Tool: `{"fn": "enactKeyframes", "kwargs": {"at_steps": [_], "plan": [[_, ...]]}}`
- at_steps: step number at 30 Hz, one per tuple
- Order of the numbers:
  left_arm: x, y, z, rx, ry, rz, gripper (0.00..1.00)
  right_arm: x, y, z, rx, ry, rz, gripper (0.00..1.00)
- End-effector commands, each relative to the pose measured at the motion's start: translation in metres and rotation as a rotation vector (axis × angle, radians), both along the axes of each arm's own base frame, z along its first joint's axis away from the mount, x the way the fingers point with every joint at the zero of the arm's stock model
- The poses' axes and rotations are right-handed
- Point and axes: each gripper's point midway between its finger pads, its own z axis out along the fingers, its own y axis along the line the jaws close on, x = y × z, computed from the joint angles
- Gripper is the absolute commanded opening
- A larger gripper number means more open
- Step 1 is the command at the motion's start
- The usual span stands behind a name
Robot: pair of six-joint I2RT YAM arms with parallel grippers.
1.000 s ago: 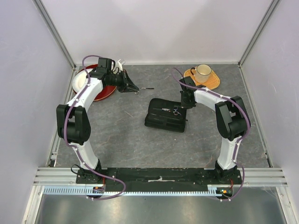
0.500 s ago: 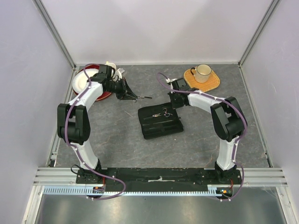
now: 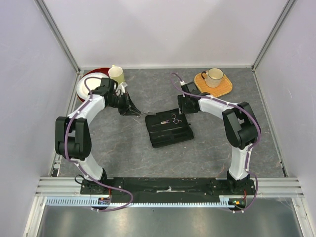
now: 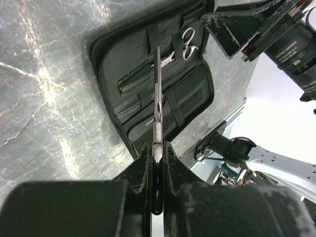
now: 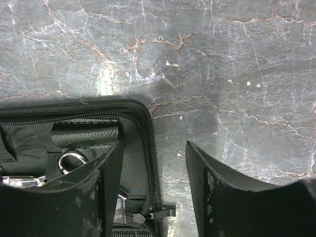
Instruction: Sort the hair-cutting tools
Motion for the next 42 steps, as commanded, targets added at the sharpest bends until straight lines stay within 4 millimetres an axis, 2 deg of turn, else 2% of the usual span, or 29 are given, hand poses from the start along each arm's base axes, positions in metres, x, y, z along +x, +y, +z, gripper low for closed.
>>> {"fn": "enactKeyframes", "kwargs": {"at_steps": [1,3,10,16,21,26,32,42], "plan": [[-0.009,-0.004,0.014,-0.064,-0.063,-0.036,0.02,0.013,0.010,0.029,0.081,-0.050,-0.074,0.60],[-0.009,-0.007,0.016,-0.096,-0.081,-0.029,0.02,0.011,0.011,0.022,0.104,-0.025,-0.101,0.56],[-0.013,-0.008,-0.005,-0.121,-0.051,0.002,0.02,-0.001,0.019,0.003,0.168,0.045,-0.142,0.52],[-0.011,-0.010,-0.016,-0.140,-0.016,0.031,0.02,-0.003,0.021,0.000,0.181,0.056,-0.139,0.50],[-0.008,-0.013,-0.015,-0.175,-0.010,0.052,0.02,-0.007,0.031,0.001,0.235,0.079,-0.112,0.49],[-0.009,-0.013,-0.024,-0.174,0.015,0.062,0.02,-0.009,0.033,0.000,0.243,0.083,-0.109,0.48],[-0.015,-0.004,-0.036,-0.124,0.048,0.109,0.02,-0.010,0.032,-0.003,0.244,0.087,-0.114,0.47],[-0.015,0.003,-0.039,-0.106,0.049,0.136,0.02,-0.015,0.031,-0.007,0.246,0.097,-0.119,0.46]]}}
